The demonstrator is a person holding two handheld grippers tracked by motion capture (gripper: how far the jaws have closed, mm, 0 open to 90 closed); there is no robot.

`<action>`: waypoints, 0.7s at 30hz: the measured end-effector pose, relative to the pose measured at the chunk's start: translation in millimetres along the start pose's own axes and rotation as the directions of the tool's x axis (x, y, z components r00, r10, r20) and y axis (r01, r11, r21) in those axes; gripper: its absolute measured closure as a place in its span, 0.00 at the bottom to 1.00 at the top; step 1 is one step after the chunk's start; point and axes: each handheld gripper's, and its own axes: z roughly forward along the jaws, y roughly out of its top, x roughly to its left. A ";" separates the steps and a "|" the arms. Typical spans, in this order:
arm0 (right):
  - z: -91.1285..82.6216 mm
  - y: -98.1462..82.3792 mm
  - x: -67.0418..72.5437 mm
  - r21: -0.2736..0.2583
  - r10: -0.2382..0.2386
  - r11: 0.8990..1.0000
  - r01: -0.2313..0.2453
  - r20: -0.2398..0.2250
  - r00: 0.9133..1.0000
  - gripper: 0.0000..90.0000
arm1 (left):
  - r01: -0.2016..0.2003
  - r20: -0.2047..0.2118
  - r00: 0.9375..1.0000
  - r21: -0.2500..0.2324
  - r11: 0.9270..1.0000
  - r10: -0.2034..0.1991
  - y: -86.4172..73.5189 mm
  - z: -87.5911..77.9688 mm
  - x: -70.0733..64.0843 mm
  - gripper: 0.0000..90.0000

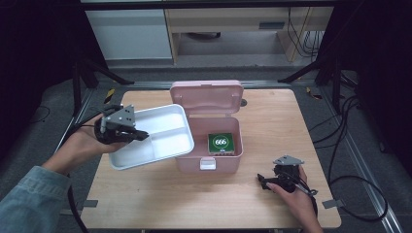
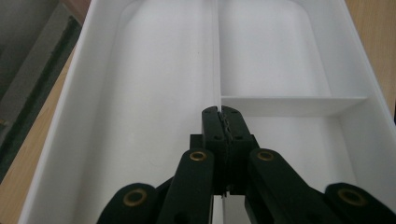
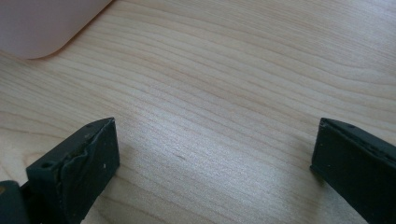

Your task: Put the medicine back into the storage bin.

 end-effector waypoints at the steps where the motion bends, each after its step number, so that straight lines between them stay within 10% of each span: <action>1: 0.0 0.0 0.0 0.000 0.000 1.000 0.000 0.000 1.000 0.01 | -0.002 0.003 1.000 -0.003 1.000 0.002 2.5 2.1 0.7 1.00; 21: 0.0 -0.1 0.1 -0.001 0.001 1.000 -0.001 0.001 1.000 0.01 | -0.068 0.082 0.994 -0.023 0.997 0.070 50.0 57.9 11.1 1.00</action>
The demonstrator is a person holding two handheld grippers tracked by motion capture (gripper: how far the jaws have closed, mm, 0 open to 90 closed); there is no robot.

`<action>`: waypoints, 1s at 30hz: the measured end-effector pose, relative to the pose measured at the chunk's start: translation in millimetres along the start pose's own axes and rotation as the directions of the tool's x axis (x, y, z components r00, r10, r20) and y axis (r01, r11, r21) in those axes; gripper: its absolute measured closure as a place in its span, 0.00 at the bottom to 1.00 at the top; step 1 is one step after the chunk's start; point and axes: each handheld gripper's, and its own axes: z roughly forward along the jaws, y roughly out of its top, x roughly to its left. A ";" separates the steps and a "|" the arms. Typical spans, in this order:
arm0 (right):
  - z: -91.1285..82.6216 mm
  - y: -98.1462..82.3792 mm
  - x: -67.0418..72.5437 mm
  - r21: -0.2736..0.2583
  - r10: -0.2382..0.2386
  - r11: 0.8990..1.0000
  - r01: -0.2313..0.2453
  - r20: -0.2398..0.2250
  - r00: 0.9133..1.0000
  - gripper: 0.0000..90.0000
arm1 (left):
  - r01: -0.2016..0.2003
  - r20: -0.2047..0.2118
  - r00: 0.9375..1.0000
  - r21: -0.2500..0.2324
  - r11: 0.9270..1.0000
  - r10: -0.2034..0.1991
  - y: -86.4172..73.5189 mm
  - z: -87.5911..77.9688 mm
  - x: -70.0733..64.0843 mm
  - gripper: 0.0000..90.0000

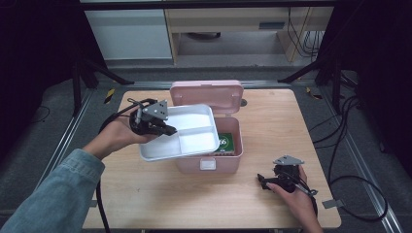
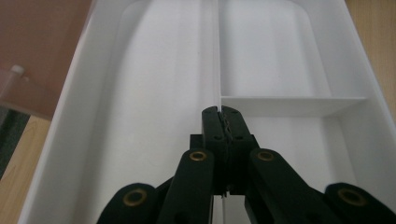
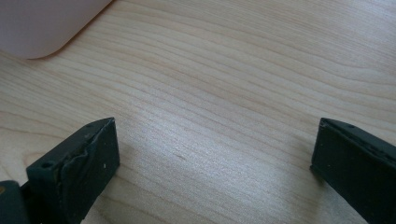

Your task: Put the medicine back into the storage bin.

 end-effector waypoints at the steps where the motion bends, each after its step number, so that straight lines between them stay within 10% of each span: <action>1: 0.0 0.0 0.1 0.000 0.001 1.000 -0.001 0.000 1.000 0.01 | -0.001 0.005 1.000 -0.001 1.000 0.001 1.7 2.6 0.3 1.00; 30: -2.1 -2.0 0.2 -0.001 -0.003 1.000 0.003 0.001 1.000 0.01 | -0.055 0.064 0.996 0.022 0.998 0.054 31.6 59.7 14.9 1.00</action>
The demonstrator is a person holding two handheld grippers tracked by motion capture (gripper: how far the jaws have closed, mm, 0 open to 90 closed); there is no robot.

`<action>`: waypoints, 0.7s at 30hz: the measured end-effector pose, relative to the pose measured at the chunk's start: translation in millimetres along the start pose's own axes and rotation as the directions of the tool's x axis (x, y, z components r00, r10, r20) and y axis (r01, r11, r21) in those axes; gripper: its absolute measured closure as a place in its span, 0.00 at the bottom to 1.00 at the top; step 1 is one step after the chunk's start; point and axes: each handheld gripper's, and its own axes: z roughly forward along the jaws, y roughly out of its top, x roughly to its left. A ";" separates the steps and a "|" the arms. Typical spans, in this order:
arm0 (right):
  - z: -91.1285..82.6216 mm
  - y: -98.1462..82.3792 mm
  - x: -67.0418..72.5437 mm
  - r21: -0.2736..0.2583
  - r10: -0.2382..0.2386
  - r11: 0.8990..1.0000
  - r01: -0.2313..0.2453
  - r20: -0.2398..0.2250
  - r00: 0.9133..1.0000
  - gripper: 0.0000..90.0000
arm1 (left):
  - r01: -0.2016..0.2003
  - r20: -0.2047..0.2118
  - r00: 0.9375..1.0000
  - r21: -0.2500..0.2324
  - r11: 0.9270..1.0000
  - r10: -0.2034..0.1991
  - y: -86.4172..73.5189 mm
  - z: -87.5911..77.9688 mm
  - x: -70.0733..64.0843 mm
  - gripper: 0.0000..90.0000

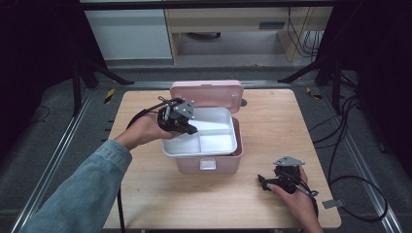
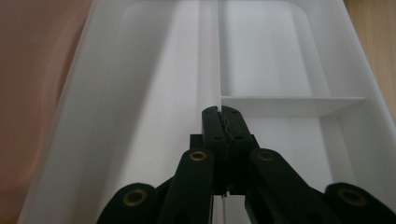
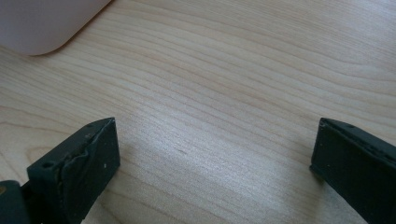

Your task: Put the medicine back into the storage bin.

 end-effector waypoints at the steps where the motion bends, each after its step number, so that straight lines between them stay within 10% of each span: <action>1: -0.2 -0.2 0.0 0.000 -0.001 1.000 0.001 0.000 1.000 0.01 | 0.002 0.006 1.000 -0.002 1.000 -0.002 0.3 1.7 0.6 1.00; 21: -1.4 -1.4 0.1 0.000 0.002 1.000 -0.002 0.000 1.000 0.01 | -0.006 0.038 0.999 -0.017 1.000 0.007 5.6 20.5 6.7 1.00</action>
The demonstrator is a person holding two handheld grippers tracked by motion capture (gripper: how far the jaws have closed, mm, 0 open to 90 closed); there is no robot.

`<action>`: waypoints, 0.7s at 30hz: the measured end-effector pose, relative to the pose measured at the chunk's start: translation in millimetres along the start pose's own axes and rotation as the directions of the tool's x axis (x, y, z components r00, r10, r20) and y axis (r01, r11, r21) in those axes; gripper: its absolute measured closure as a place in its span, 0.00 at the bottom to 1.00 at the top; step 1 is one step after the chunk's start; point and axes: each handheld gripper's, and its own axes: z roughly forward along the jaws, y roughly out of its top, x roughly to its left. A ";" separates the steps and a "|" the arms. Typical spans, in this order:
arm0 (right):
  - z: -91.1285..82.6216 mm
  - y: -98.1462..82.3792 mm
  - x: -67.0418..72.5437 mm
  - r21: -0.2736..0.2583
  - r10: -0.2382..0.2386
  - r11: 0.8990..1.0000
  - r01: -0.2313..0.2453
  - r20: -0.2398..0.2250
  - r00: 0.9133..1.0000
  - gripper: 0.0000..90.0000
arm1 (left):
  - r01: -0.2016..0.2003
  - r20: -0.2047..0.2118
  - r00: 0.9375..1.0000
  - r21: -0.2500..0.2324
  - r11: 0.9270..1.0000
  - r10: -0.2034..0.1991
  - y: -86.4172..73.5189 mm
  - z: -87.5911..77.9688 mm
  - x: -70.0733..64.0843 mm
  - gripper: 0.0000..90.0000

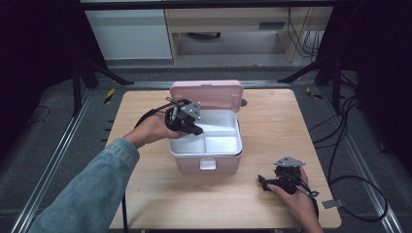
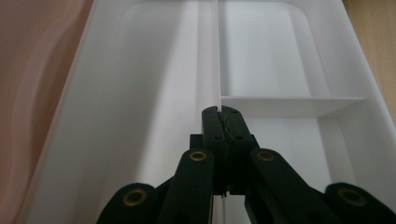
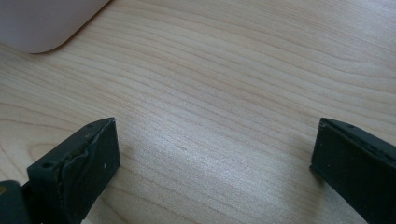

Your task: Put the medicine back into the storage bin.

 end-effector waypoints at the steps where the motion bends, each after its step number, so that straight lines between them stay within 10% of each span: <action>1: 0.0 0.0 0.0 0.000 0.000 1.000 0.000 0.000 1.000 0.01 | 0.000 0.000 1.000 0.000 1.000 0.000 0.0 0.0 0.0 1.00; 21: -2.1 -2.0 -0.8 -0.001 0.002 1.000 -0.002 0.003 1.000 0.01 | -0.022 0.012 1.000 -0.009 1.000 0.022 1.2 11.7 4.9 1.00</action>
